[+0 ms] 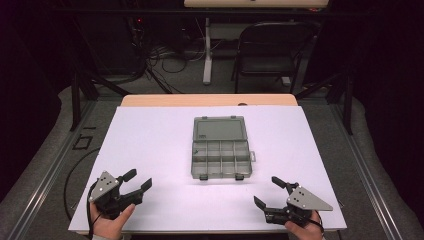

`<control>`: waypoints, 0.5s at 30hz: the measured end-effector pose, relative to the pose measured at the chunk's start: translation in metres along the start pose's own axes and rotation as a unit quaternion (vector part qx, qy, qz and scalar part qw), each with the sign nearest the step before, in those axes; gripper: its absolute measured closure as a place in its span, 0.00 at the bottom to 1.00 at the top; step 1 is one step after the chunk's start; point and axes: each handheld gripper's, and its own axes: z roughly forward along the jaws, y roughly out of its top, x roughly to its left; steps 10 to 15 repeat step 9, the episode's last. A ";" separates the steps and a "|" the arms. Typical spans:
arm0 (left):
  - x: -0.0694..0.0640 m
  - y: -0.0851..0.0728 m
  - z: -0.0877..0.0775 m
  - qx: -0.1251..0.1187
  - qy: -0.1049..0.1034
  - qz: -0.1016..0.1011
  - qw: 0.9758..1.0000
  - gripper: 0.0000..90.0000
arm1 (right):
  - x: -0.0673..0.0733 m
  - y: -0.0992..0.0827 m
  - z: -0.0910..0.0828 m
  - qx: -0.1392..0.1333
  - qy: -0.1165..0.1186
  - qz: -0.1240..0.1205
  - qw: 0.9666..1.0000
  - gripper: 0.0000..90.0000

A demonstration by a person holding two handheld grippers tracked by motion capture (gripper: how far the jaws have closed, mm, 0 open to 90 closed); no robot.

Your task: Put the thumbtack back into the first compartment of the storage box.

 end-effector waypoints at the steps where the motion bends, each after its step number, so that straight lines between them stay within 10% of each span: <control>1: 0.001 -0.001 0.001 0.004 -0.003 -0.002 1.000 0.36 | 0.000 0.000 0.000 -0.001 0.000 -0.001 1.000 0.16; 15: 0.009 -0.002 0.003 0.010 0.004 -0.020 1.000 0.35 | -0.002 0.000 0.000 0.001 -0.002 -0.001 1.000 0.16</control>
